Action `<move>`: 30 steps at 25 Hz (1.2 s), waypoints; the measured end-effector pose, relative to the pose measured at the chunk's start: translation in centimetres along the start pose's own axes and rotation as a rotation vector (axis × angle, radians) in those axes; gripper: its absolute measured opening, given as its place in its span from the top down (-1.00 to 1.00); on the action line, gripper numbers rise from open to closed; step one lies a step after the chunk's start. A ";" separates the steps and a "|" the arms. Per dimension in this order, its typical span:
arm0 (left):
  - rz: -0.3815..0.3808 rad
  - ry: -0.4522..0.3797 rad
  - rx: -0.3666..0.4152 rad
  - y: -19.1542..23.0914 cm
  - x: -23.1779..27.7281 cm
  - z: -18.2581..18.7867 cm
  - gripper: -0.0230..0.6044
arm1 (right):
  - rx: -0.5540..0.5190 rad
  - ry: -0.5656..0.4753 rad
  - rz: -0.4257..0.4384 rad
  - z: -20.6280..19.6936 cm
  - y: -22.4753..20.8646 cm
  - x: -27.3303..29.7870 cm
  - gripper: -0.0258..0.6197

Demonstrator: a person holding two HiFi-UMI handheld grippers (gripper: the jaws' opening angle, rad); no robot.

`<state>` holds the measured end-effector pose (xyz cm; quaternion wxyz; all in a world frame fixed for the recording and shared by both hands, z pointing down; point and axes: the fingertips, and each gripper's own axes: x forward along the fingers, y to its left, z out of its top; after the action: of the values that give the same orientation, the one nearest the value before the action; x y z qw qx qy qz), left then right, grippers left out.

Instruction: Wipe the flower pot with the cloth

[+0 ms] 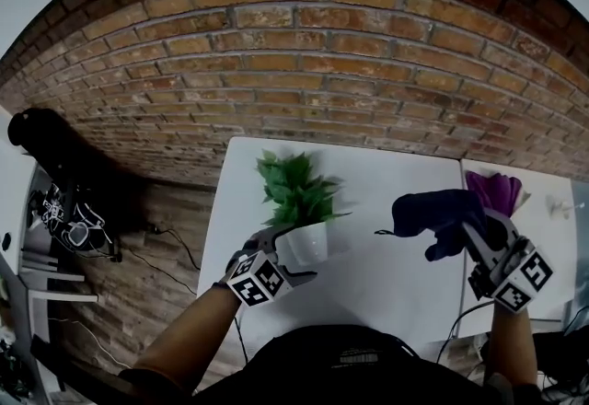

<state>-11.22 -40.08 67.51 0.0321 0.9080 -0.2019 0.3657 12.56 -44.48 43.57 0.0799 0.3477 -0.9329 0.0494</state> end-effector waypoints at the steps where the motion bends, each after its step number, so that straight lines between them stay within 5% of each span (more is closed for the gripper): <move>1: -0.009 0.045 0.025 -0.1 1.0 -0.8 -0.67 | 0.004 0.007 -0.002 -0.3 0.0 0.1 0.71; 8: -0.046 0.310 0.180 0.3 5.0 -4.4 -0.76 | 0.030 0.046 -0.005 -1.7 -0.8 0.4 0.71; 14: -0.089 0.471 0.195 1.2 5.9 -3.1 -0.76 | 0.049 0.057 -0.004 -2.2 -1.4 0.0 0.71; 23: -0.103 0.554 0.172 1.0 8.4 -4.3 -0.76 | 0.051 0.077 -0.038 -3.0 -3.4 -1.2 0.71; 30: -0.109 0.483 0.115 1.2 9.8 -4.5 -0.79 | 0.063 0.089 -0.048 -3.8 -4.1 -1.9 0.71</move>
<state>-8.26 -43.63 77.30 0.0471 0.8042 -0.1181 0.5805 17.09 -45.78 47.06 0.1113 0.3698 -0.9178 0.0922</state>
